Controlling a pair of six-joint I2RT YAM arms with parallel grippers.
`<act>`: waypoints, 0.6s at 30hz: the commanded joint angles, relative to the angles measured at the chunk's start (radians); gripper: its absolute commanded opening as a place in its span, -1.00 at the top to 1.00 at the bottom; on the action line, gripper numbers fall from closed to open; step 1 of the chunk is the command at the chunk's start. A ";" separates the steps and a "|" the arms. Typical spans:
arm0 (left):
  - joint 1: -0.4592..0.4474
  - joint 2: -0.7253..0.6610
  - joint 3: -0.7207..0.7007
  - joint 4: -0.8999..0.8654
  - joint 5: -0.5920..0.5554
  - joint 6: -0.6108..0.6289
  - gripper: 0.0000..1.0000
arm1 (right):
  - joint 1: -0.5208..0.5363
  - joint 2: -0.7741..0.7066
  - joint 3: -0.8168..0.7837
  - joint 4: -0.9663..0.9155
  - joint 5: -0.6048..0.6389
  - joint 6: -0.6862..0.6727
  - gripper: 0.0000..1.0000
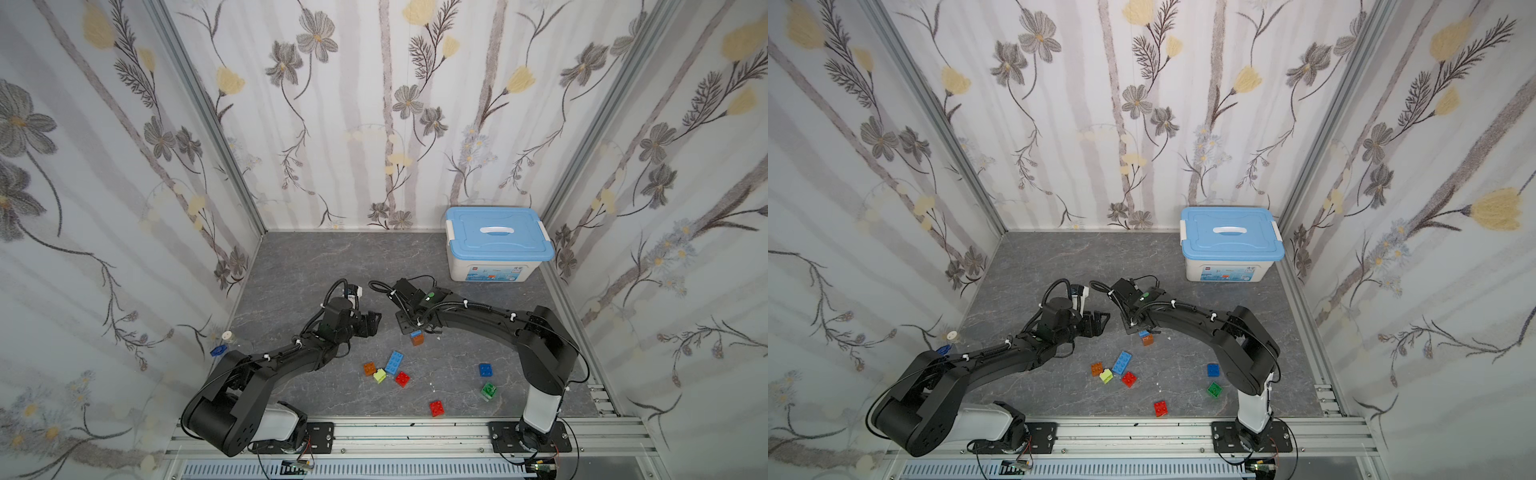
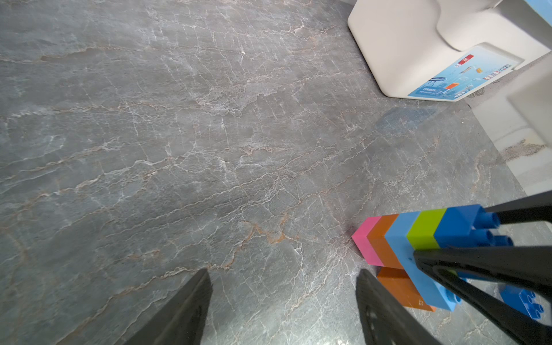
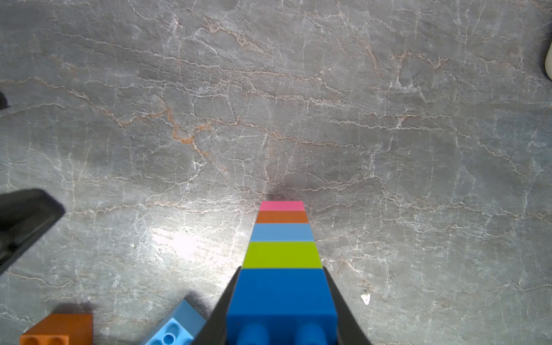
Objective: Assemble the letter h with lego
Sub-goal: Assemble the lego brick with the lego brick.
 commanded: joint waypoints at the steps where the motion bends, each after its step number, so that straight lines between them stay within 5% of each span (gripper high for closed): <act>1: 0.001 0.003 0.006 0.030 0.006 -0.002 -0.57 | -0.007 -0.005 -0.004 0.001 0.017 -0.006 0.33; 18: 0.001 0.005 0.009 0.030 0.011 -0.002 -0.57 | -0.009 -0.002 -0.052 0.043 -0.012 0.054 0.27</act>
